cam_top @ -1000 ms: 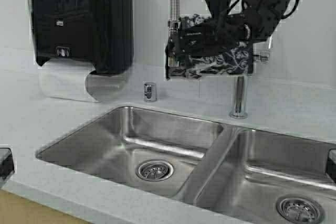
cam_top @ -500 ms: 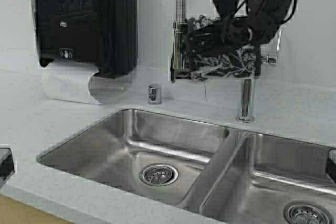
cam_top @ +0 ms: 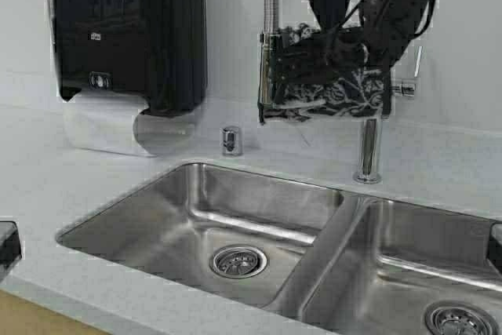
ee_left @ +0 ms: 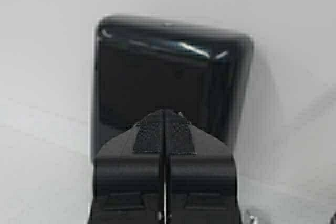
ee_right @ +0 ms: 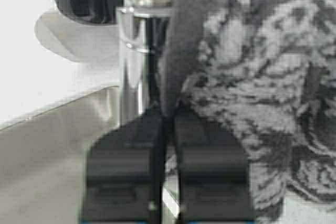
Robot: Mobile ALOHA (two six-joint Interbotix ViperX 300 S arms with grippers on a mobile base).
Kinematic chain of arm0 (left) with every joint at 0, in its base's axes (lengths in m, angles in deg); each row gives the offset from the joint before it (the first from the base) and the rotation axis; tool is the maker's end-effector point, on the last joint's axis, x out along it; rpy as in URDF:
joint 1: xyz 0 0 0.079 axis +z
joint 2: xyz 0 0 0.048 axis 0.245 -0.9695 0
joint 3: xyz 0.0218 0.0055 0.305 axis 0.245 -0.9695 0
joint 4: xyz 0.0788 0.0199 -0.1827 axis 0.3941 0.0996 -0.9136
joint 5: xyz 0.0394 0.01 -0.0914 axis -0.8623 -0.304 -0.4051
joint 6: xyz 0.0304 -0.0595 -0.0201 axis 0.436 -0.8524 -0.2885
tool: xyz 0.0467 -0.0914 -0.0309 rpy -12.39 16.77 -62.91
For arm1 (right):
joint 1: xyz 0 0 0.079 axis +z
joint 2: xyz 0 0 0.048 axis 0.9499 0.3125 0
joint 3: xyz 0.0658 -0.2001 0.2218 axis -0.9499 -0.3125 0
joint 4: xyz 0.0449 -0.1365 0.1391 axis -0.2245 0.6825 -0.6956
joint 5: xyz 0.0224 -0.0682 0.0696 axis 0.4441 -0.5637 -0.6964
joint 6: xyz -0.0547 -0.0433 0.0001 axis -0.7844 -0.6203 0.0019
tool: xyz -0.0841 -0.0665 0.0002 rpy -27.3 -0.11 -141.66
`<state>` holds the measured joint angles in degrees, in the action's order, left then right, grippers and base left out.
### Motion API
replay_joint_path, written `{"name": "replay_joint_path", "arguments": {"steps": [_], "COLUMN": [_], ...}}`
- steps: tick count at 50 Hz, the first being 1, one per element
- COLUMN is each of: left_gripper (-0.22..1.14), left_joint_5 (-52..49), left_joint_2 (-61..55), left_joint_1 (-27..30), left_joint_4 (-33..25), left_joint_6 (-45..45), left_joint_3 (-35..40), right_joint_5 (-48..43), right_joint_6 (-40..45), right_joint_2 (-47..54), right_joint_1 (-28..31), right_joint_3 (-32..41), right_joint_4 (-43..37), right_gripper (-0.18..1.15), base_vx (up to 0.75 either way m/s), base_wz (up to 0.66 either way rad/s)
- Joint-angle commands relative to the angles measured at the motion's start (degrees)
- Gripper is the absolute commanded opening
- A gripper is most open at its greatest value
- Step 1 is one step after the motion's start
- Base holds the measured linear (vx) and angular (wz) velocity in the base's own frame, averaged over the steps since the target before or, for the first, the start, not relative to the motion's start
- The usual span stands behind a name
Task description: Get the cloth and wipe up the spill under the wine glass
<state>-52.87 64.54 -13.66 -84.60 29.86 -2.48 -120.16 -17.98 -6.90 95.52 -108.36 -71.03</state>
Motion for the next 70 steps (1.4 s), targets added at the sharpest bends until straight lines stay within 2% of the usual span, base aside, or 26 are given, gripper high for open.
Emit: {"name": "replay_joint_path", "arguments": {"steps": [1,6,13,21,26,39,57,63,70], "left_gripper": [0.03,0.03,0.03,0.03,0.03,0.03,0.03,0.03,0.03], "left_joint_5": [0.26,0.26,0.26,0.26,0.09,-0.7,-0.7,-0.79,-1.49], "left_joint_2": [-0.53,-0.53,-0.53,-0.53,-0.44,-0.26,0.18,0.97,1.49], "left_joint_1": [0.0,0.0,0.0,0.0,0.0,0.0,0.0,0.0,0.0], "left_joint_4": [-0.09,-0.09,-0.09,-0.09,-0.09,-0.09,-0.26,-0.7,-1.14], "left_joint_6": [0.09,0.0,0.09,0.0,0.0,0.0,-0.09,-0.18,-0.09], "left_joint_3": [0.44,0.35,0.26,0.26,0.18,0.09,-0.09,-0.35,-0.53], "right_joint_5": [-0.62,-0.62,-0.53,0.53,4.31,16.0,22.68,25.58,27.6], "right_joint_6": [-0.09,-0.26,-1.23,-2.55,-2.64,-2.72,-2.55,-2.46,-2.37], "right_joint_2": [-1.49,-2.29,-6.68,-17.14,-24.17,-37.0,-38.14,-38.76,-41.22], "right_joint_1": [-0.09,0.0,0.0,0.0,0.0,0.0,0.0,1.05,4.48], "right_joint_3": [0.53,0.09,-2.02,-5.01,-5.27,3.34,16.17,18.28,16.61], "right_joint_4": [-0.18,-0.18,0.0,0.09,0.09,0.18,2.37,2.64,2.64], "right_gripper": [0.0,0.06,0.06,0.06,0.06,0.06,0.06,0.06,0.06], "base_vx": [-0.01,-0.01,-0.01,-0.01,-0.02,-0.05,-0.11,-0.14,-0.1], "base_wz": [-0.01,0.0,0.0,0.0,-0.01,-0.02,-0.04,-0.04,-0.03]}}
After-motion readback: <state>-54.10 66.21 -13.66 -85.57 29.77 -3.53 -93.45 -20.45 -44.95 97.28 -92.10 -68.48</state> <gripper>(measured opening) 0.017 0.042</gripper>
